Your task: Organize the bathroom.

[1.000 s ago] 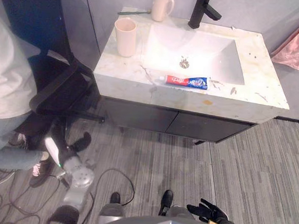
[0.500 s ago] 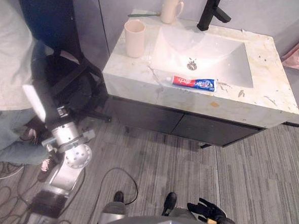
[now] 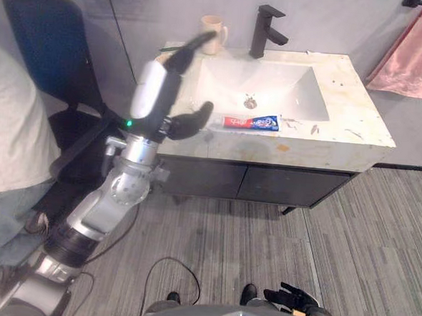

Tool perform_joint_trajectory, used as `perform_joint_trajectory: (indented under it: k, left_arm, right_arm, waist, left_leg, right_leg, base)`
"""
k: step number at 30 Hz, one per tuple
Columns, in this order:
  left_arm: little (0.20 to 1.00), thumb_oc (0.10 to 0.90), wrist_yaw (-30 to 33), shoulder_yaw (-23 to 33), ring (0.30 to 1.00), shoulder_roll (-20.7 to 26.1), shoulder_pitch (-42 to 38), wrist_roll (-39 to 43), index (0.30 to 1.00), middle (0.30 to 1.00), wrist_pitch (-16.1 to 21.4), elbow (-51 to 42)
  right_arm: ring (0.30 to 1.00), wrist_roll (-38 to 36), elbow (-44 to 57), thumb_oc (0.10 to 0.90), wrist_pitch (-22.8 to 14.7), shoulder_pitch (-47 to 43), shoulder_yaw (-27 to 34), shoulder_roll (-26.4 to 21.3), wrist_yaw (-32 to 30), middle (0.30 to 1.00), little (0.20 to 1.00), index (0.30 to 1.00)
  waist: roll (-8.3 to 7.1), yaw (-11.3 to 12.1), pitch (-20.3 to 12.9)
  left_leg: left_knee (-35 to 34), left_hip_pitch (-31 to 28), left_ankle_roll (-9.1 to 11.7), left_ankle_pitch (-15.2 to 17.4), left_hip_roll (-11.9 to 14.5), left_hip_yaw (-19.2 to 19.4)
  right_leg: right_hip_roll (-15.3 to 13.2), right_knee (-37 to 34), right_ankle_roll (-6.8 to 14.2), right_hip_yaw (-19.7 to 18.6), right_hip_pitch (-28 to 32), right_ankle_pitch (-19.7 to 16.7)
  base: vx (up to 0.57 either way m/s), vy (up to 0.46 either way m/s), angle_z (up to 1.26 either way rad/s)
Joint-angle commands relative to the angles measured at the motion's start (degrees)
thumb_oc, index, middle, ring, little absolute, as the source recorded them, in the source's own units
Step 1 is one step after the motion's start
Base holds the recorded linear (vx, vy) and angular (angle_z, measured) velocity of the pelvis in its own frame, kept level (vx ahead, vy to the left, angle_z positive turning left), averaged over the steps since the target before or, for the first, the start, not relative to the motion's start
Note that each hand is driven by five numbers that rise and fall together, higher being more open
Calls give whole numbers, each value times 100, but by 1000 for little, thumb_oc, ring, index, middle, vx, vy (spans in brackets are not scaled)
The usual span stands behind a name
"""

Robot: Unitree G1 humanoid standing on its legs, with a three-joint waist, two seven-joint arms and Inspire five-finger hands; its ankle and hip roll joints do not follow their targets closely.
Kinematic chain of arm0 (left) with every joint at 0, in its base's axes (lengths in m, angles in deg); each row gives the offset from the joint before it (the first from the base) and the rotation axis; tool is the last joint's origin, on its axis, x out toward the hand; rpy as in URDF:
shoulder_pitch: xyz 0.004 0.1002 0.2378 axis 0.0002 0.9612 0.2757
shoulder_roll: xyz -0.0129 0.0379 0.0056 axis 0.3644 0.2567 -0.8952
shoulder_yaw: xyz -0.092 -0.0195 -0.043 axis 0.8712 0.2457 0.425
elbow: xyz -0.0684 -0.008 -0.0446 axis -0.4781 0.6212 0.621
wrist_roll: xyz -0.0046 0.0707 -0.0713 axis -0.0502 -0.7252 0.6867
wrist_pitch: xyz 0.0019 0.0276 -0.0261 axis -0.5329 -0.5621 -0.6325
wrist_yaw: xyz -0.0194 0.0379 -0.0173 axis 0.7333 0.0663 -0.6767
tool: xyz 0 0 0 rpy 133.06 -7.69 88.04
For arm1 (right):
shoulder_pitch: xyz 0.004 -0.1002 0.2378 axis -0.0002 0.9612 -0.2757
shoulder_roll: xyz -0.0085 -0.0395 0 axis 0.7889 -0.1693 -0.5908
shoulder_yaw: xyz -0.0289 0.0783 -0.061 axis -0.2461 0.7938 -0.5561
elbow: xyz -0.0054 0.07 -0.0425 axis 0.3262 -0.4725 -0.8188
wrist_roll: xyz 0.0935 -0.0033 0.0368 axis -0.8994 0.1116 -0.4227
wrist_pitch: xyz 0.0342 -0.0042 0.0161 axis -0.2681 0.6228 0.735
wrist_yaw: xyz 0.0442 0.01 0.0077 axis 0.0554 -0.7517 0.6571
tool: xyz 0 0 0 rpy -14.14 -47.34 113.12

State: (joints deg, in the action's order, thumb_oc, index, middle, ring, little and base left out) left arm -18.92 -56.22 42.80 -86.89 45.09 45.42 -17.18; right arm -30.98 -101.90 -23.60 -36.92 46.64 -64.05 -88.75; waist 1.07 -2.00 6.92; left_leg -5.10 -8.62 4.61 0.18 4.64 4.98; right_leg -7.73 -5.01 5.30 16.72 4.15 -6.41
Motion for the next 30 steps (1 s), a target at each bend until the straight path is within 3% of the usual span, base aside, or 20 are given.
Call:
perform_joint_trajectory:
  k: [1,6,9,11,13,22,30]
  left_arm:
    - [900,800,-153,118,900,351,-1267,124,900,900,174,-319]
    - [900,800,-792,-46,900,661,-1638,240,900,900,16,-299]
    - [900,800,-1257,-276,900,908,-1993,418,900,900,-231,-239]
    - [900,800,-1625,-498,900,1108,-2286,642,900,900,-598,-133]
    - [900,800,-1789,-599,900,1174,-2400,697,900,900,-684,-62]
    - [900,800,-2177,-1209,900,1359,-3259,1278,900,900,-948,423]
    - [900,800,-2131,-1547,900,1249,-3670,1240,900,900,-1110,998]
  right_arm:
    - [900,275,-349,800,124,-156,-98,-187,-30,900,900,900]
    - [900,250,-415,800,164,-152,-80,-219,-51,900,900,900]
    - [900,259,-435,800,168,-151,-56,-272,-18,900,900,900]
    - [900,228,-396,800,220,-148,-61,-318,-18,900,900,900]
    - [900,232,-370,800,251,-139,-60,-326,-26,900,900,900]
    - [900,48,-362,800,350,-170,-119,-354,-11,900,900,900]
    - [900,50,-293,800,412,-148,-135,-408,-78,900,900,900]
  waist:
    - [180,-29,-75]
    - [231,-87,-97]
    - [261,-145,-115]
    - [295,-201,-128]
    - [308,-221,-131]
    - [397,-401,-149]
    - [412,-578,-149]
  left_leg:
    - [101,83,-102,347,-406,100]
    - [105,50,-103,357,-410,144]
    - [102,35,-99,357,-413,176]
    - [107,34,-98,357,-417,213]
    - [109,31,-100,357,-421,229]
    - [131,8,-108,366,-421,356]
    - [253,52,-82,370,-364,458]
  right_leg:
    - [424,510,436,-68,273,1193]
    - [443,491,438,-108,298,1197]
    - [450,456,450,-134,311,1180]
    - [456,439,455,-155,314,1175]
    - [453,435,462,-158,316,1172]
    - [484,442,447,-234,292,1183]
    - [520,453,404,-336,257,1206]
  base:
    - [25,2,-9]
    - [33,-8,-5]
    - [42,-18,-4]
    - [43,-24,-3]
    - [18,-12,-1]
    - [45,-36,-2]
    - [63,-32,-9]
